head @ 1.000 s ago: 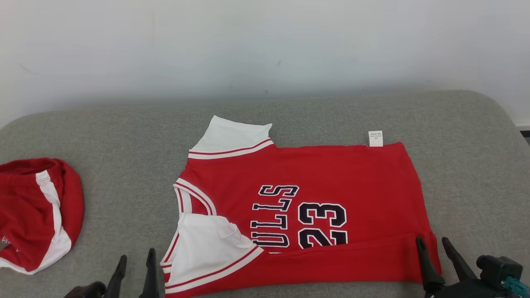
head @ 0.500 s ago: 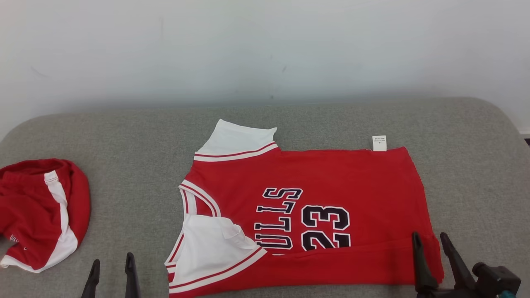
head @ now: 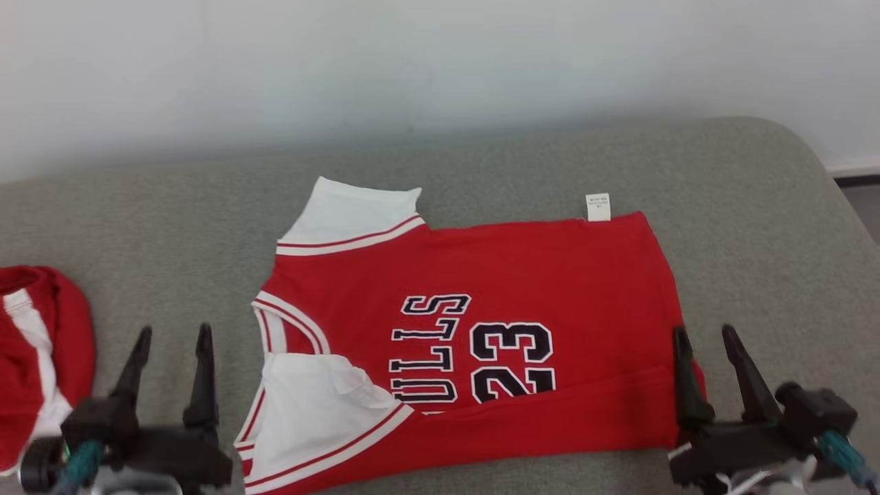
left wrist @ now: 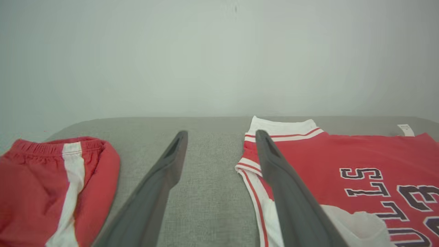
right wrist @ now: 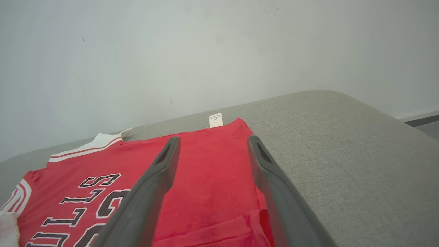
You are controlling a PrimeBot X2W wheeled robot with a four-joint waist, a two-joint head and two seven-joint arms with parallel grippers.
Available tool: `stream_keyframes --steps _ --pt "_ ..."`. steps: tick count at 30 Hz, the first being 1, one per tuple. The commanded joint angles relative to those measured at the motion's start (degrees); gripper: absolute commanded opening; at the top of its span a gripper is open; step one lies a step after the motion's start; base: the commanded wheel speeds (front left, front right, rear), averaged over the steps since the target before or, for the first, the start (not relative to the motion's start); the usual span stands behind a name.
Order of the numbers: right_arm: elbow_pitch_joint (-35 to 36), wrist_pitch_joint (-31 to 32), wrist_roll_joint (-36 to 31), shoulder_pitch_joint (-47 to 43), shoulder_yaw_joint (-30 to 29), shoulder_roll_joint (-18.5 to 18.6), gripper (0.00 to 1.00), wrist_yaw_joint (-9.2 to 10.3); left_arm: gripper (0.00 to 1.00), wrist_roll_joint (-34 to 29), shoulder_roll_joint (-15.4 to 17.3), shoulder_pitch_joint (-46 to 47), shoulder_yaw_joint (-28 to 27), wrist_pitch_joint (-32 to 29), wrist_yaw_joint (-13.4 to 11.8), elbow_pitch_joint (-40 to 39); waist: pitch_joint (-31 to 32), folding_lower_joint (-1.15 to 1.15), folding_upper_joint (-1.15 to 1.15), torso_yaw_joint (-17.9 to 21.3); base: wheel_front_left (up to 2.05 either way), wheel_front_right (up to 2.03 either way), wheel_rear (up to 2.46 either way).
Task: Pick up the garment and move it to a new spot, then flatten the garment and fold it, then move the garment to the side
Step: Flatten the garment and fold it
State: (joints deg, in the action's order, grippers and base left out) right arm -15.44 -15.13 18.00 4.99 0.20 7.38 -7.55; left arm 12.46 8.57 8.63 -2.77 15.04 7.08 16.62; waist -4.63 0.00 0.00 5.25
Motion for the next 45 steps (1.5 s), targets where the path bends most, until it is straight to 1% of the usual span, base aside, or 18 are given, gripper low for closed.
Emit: stream_keyframes --steps 1,4,7,8,9,13,16,22,26,36,42,45 --pt "-0.1 0.0 -0.4 1.5 0.4 -0.3 1.00 0.14 1.00 -0.4 0.9 2.3 0.6 0.2 0.1 1.1 -2.9 0.00 0.00 2.8 0.00 0.00 0.00" --pt "-1.7 0.0 -0.5 5.3 1.7 -0.4 1.00 0.14 1.00 -0.3 3.8 8.3 3.0 -0.6 0.4 4.5 -5.2 0.00 0.00 5.1 0.00 0.00 0.00" --pt "-3.3 0.0 -0.3 10.3 2.9 -0.6 1.00 0.14 1.00 1.8 5.8 14.4 4.8 -3.6 0.4 7.0 -8.2 0.00 0.00 7.8 0.00 0.00 0.00" --pt "-4.2 0.0 -0.3 13.6 4.0 -1.0 1.00 0.14 1.00 4.3 7.8 18.5 5.8 -5.8 0.4 8.2 -10.3 0.00 0.00 9.5 0.00 0.00 0.00" --pt "-4.8 0.0 -0.2 15.2 4.5 -1.1 1.00 0.14 1.00 5.4 8.8 20.2 6.4 -7.3 0.4 8.9 -11.4 0.00 0.00 10.3 0.00 0.00 0.00" --pt "-5.9 0.0 2.0 21.2 5.4 -2.3 1.00 0.14 1.00 11.0 12.4 28.3 8.5 -12.4 0.3 11.5 -15.1 0.00 0.00 12.8 0.00 0.00 0.00" --pt "-6.5 0.0 2.8 24.5 6.5 -2.7 1.00 0.14 1.00 14.0 14.9 33.4 10.0 -15.9 0.4 13.7 -17.3 0.00 0.00 14.2 0.00 0.00 0.00" --pt "-7.2 0.0 3.8 28.1 7.4 -3.2 1.00 0.14 1.00 16.7 16.9 40.8 12.7 -21.4 0.4 18.3 -20.3 0.00 0.00 15.6 0.00 0.00 0.00" --pt "-7.9 0.0 4.2 29.4 8.1 -3.5 1.00 0.14 1.00 17.5 18.1 45.0 14.3 -23.7 0.4 22.0 -21.7 0.00 0.00 16.3 0.00 0.00 0.00" --pt "-8.5 0.0 5.2 31.2 9.2 -4.0 1.00 0.14 1.00 16.1 20.6 53.1 18.0 -27.7 0.4 28.8 -24.8 0.00 0.00 18.2 0.00 0.00 0.00" --pt "-8.8 0.0 5.3 31.2 9.4 -4.2 1.00 0.14 1.00 16.0 20.4 55.6 18.9 -28.4 0.4 32.3 -25.3 0.00 0.00 18.6 0.00 0.00 0.00" --pt "-8.9 0.0 5.4 31.4 9.6 -4.2 1.00 0.14 1.00 16.6 19.8 56.1 19.2 -29.3 0.4 34.7 -25.4 0.00 0.00 18.8 0.00 0.00 0.00"
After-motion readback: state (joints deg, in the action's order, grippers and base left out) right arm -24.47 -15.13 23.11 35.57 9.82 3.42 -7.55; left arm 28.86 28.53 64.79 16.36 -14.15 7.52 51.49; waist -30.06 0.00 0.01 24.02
